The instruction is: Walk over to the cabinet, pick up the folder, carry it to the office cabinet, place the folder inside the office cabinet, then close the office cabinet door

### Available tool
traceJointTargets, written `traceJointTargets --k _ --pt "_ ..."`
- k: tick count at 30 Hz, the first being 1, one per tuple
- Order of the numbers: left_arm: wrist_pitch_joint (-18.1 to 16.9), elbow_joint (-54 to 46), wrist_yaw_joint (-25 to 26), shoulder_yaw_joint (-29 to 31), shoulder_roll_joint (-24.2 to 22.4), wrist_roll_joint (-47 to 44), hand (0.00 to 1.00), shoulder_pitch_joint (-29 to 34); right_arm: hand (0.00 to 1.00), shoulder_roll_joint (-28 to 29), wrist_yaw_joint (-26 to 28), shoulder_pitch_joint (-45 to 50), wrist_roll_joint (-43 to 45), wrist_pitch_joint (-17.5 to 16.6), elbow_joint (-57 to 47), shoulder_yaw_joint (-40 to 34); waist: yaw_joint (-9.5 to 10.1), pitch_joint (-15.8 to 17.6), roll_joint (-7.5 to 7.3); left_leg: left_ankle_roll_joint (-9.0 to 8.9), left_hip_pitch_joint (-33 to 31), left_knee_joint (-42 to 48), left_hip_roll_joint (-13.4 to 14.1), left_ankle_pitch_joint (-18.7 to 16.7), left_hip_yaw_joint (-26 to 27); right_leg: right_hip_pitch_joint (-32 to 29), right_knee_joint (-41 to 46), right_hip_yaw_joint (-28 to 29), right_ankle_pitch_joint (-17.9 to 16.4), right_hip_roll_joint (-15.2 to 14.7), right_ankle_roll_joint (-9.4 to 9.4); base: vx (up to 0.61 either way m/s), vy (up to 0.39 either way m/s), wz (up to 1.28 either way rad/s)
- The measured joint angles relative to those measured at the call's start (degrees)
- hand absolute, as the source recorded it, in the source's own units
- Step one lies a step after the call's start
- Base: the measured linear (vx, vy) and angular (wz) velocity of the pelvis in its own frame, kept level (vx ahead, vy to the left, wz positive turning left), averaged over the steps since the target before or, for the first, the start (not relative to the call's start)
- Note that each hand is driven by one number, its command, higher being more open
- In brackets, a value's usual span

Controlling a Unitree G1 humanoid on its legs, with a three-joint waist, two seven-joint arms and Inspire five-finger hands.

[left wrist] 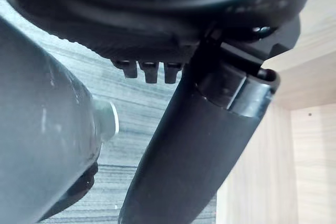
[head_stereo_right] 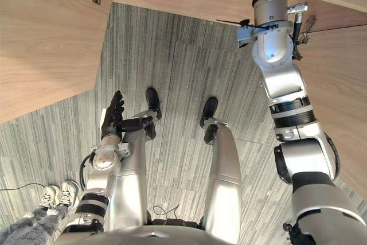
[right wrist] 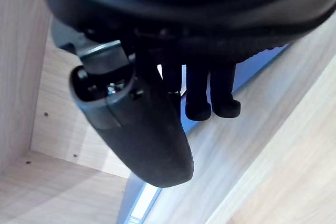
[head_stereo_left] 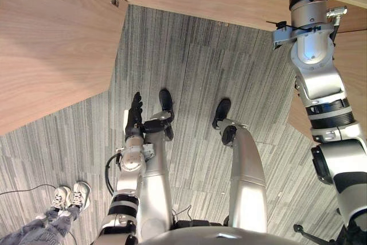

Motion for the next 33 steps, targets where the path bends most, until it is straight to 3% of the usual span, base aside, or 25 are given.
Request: traceJointTargets --k 5,15,33 --pt "0.0 -0.3 0.7 0.6 0.1 0.0 1.0 0.0 0.0 0.1 -1.1 -1.4 -1.8 0.3 1.2 -0.4 0.08 0.4 0.06 0.04 -0.6 0.3 -0.2 0.0 -0.1 -0.6 0.5 0.0 0.0 -0.3 0.06 0.0 0.005 0.01" --pt "0.1 -0.8 2.6 1.1 0.0 0.0 1.0 -0.1 0.0 3.1 -8.4 -3.5 -9.1 6.4 4.4 -5.9 -0.12 0.5 0.05 0.09 -1.1 0.5 -0.2 0.1 0.0 -1.2 0.5 0.0 0.0 -0.3 0.06 0.0 0.0 0.0" --pt "0.2 -1.5 3.5 1.0 0.0 -1.9 1.0 -0.1 0.0 3.7 -10.5 -13.7 -6.5 8.5 12.9 -9.3 -1.35 1.3 0.77 0.09 -1.3 0.6 0.0 0.1 0.2 -1.6 0.6 0.2 0.0 -0.2 0.07 0.0 0.0 0.0"
